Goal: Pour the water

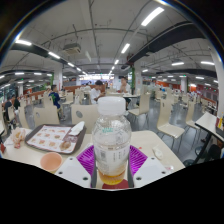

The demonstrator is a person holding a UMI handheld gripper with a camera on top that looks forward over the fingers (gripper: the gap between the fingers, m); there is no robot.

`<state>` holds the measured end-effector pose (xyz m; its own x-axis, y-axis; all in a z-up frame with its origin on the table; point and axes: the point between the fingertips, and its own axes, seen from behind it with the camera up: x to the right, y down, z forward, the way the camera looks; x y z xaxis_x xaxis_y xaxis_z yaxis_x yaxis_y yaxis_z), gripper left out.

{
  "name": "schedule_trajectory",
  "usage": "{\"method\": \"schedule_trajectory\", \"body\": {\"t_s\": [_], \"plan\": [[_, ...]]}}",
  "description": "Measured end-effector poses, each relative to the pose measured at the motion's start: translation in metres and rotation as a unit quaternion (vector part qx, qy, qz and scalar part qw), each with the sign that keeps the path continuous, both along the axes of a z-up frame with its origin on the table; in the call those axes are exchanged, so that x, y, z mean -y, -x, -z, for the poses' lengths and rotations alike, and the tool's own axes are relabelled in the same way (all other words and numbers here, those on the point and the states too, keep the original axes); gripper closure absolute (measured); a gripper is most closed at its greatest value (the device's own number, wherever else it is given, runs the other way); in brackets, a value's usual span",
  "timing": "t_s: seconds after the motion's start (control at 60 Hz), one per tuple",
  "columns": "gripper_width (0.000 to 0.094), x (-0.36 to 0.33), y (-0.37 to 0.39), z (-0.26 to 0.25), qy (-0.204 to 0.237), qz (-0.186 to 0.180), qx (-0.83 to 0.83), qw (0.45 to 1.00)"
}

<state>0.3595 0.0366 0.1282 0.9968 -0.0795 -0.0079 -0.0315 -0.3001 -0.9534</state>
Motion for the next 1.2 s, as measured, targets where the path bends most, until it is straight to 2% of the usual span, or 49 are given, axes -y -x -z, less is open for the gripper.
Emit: {"method": "schedule_trajectory", "body": {"t_s": [0.15, 0.183, 0.283, 0.367, 0.383, 0.417, 0.5, 0.55, 0.6, 0.933, 1.2], "plan": [[0.0508, 0.019, -0.015, 0.058, 0.036, 0.011, -0.001, 0.999], [0.0508, 0.018, -0.018, 0.051, 0.007, 0.013, -0.005, 1.0], [0.0498, 0.013, -0.011, 0.061, 0.011, 0.017, -0.002, 1.0], [0.0409, 0.016, -0.013, 0.054, 0.014, 0.021, -0.009, 1.0], [0.0395, 0.005, -0.01, 0.066, 0.015, 0.021, -0.009, 1.0], [0.0355, 0.018, -0.014, 0.061, 0.033, 0.022, -0.011, 0.999], [0.0072, 0.031, -0.013, 0.069, 0.07, 0.03, -0.016, 0.997], [0.0119, 0.043, -0.013, 0.065, 0.087, 0.037, -0.012, 0.995], [0.0088, 0.054, -0.009, 0.061, 0.097, 0.039, -0.004, 0.995], [0.0091, 0.173, 0.08, -0.02, 0.15, 0.038, 0.01, 0.988], [0.009, 0.239, 0.134, -0.066, 0.139, 0.044, 0.015, 0.989]]}}
